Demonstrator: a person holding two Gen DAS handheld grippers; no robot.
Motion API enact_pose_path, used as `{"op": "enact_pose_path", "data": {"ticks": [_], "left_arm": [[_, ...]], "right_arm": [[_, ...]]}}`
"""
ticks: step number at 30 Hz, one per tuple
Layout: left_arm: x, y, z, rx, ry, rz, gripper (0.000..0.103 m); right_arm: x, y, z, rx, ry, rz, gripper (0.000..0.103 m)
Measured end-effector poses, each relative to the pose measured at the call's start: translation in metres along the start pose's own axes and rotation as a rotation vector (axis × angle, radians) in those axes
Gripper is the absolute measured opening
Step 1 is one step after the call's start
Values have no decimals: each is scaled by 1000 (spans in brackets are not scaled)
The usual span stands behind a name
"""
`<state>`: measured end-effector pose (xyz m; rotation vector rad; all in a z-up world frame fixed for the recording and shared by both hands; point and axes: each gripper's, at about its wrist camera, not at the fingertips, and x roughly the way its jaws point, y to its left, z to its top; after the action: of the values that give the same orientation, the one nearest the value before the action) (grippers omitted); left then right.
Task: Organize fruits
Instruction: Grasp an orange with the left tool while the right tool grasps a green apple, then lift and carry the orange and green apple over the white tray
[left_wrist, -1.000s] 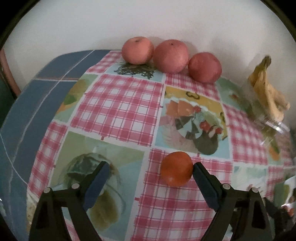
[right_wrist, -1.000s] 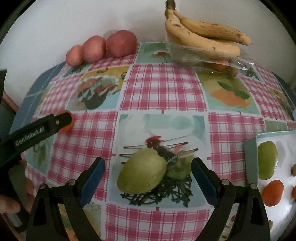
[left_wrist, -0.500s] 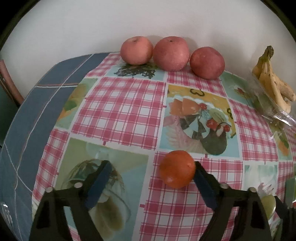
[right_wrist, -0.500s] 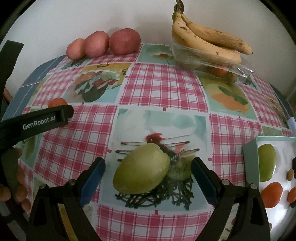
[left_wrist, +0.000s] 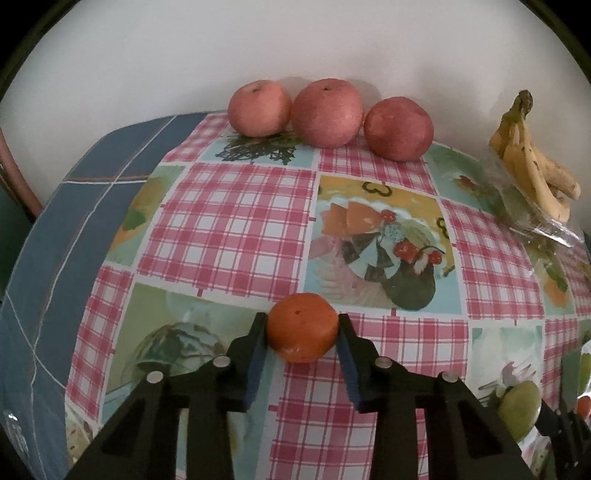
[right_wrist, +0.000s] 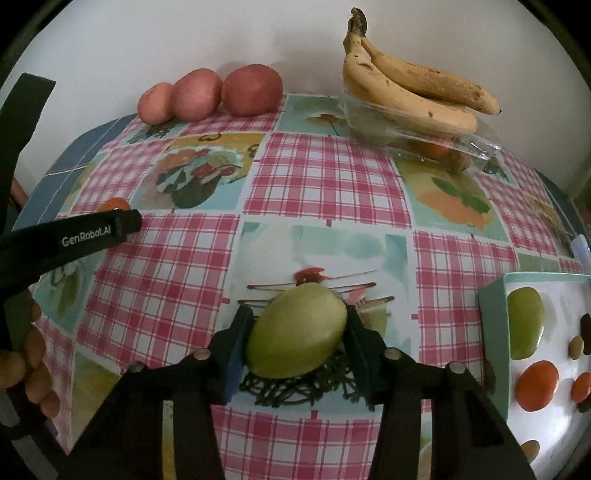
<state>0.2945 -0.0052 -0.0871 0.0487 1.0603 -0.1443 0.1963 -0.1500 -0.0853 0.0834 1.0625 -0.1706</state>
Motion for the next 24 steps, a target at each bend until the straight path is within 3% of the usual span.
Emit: {"op": "enact_pose_path", "data": {"ticks": [16,24], "left_arm": [[-1,3,0,-13,6,-15,37],[-9,5,-9,-45,51,-46,37]], "right_arm": [[0,-1,-1,-4,4,2,50],[-3,-3,-3,15,40,14,50]]}}
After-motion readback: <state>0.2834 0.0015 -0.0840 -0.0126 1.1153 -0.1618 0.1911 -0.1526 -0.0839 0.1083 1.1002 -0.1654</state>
